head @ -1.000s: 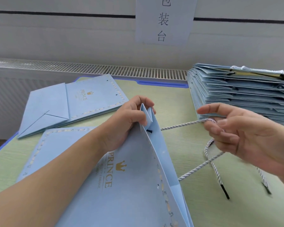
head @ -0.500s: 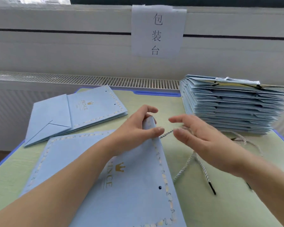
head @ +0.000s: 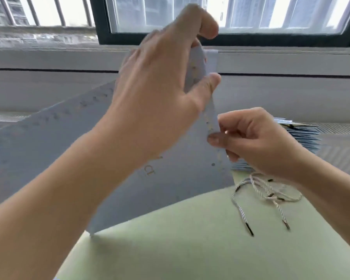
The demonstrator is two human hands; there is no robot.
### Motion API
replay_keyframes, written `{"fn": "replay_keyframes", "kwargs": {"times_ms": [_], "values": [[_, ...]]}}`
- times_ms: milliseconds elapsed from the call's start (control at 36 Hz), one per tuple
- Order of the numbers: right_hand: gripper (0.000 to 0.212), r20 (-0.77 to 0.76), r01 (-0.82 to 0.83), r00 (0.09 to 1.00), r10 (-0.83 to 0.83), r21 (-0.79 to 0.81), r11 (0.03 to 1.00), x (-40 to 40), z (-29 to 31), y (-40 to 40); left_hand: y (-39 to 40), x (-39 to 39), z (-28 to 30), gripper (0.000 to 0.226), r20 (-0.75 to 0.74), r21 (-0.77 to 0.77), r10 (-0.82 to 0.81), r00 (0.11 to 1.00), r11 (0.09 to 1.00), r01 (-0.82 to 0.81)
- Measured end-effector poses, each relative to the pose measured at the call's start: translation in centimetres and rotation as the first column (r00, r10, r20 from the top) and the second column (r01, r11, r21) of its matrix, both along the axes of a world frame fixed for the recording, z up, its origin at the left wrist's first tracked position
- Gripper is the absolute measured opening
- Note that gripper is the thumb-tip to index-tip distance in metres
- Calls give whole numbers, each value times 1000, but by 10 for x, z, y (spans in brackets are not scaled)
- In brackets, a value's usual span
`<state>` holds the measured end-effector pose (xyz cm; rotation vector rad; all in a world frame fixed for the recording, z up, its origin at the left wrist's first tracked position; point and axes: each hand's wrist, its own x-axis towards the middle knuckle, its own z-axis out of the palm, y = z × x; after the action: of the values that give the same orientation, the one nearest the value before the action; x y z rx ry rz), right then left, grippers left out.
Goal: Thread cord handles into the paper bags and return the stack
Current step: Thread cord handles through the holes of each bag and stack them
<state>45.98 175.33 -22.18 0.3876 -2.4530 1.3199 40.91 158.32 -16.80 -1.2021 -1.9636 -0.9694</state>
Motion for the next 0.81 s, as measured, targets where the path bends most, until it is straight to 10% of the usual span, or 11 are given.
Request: {"fn": "replay_keyframes", "kwargs": {"times_ms": [278,444,611,806], "values": [[18,-452,199,890,-55,277,940,4,-42,4,-6,54,-53,48,-221,-298,1,975,952,-68],[22,-264,166,961,-78,328,930,15,-100,30,-5,39,-97,53,462,-447,-69,884,843,300],[38,-87,111,993,-79,486,867,29,-128,36,27,-35,-137,15,610,-162,-25,792,974,155],[39,-54,26,999,3,524,851,30,-132,31,72,-55,-160,42,765,-365,139,628,898,245]]}}
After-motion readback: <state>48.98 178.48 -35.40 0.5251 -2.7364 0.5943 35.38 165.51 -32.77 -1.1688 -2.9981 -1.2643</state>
